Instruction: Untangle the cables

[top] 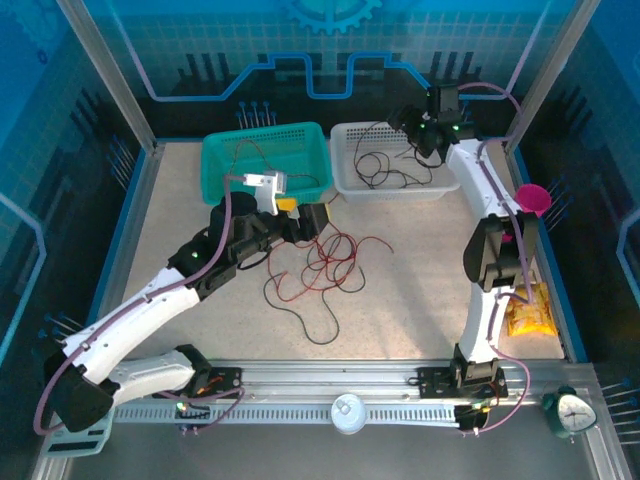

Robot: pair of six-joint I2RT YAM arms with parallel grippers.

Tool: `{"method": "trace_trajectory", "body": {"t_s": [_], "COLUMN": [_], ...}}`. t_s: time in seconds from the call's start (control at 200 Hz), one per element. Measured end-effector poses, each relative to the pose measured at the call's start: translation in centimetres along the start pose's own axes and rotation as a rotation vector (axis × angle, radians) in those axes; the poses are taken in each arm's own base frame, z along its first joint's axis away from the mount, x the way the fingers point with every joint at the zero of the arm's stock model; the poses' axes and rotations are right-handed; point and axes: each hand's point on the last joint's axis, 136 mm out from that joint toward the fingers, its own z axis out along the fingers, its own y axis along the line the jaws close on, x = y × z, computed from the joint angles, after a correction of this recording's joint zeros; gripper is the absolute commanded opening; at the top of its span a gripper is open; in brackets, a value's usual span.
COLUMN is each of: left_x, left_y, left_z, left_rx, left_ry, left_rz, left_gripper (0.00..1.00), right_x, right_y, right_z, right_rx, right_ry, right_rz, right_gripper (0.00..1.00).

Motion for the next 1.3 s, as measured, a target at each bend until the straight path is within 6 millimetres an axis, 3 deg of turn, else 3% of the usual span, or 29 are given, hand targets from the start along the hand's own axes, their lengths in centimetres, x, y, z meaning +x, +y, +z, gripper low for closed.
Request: {"method": "trace_trajectory", "body": {"t_s": [0.07,0.14,0.31,0.37,0.485,0.7,0.805,1.3], "left_x": [0.3,0.7,2.7,3.8,5.2,5.5,5.7,4.9], "left_y": [0.3,0.8,3.0,4.0,5.1,5.3,5.4,4.8], "left_z": [0.0,0.0,-0.6,-0.8,-0.8,-0.5,-0.2,-0.1], "left_rx": [-0.014,-0.039,-0.11,-0.138,-0.167,-0.175,-0.179,-0.162], "left_ry": [0.012,0.026,0.051,0.071,0.1,0.11,0.118,0.104], "left_rz": [-0.001,-0.002,-0.011,-0.018,-0.036,-0.043,-0.044,-0.056], "left_gripper": [0.99,0.99,0.99,0.99,0.99,0.99,0.99,0.99], "right_x": [1.0,3.3,11.5,14.0,17.7,24.3,25.8,29.1], "right_y": [0.5,0.9,2.7,2.4,-0.6,-8.9,-10.2,-10.5], "right_z": [-0.7,-1.6,-5.5,-7.0,-7.9,-5.0,-4.0,0.4], "right_rx": [-0.008,-0.019,-0.086,-0.109,-0.088,0.08,0.109,0.089], "right_ry": [0.01,0.038,0.129,0.15,0.194,0.345,0.381,0.454], "right_rz": [-0.029,-0.071,-0.204,-0.235,-0.24,-0.188,-0.168,-0.077], "right_gripper": [0.81,0.8,0.75,0.73,0.65,0.6,0.6,0.46]}}
